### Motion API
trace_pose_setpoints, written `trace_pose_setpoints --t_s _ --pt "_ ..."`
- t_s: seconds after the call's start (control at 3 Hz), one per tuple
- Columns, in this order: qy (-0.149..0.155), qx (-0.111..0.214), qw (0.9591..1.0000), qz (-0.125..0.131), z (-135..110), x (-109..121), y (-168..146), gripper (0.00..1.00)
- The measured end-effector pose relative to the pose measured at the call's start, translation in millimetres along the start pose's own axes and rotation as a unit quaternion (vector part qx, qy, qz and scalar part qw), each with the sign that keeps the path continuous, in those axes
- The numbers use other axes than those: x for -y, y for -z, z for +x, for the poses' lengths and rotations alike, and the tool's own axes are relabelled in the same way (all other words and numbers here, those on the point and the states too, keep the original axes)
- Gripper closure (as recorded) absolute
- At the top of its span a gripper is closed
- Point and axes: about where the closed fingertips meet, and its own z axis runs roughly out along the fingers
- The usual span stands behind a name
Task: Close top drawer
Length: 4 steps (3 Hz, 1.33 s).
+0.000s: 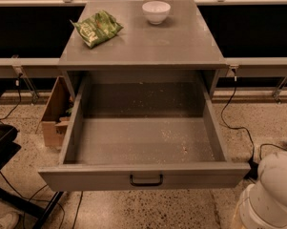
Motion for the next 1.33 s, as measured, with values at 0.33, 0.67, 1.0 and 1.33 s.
trace_pose_setpoints --t_s 0.33,0.67,1.0,1.33 --pt "0.012 0.035 0.9989 0.030 -10.7 23.0 -35.9 1.00" --pt "0.033 0.064 0.9950 0.069 -28.9 65.6 -52.0 1.00" --pt "0.059 0.081 0.9895 0.104 -50.2 112.1 -54.1 1.00" --pt "0.073 0.090 0.9863 0.118 -65.7 128.6 -54.3 1.00"
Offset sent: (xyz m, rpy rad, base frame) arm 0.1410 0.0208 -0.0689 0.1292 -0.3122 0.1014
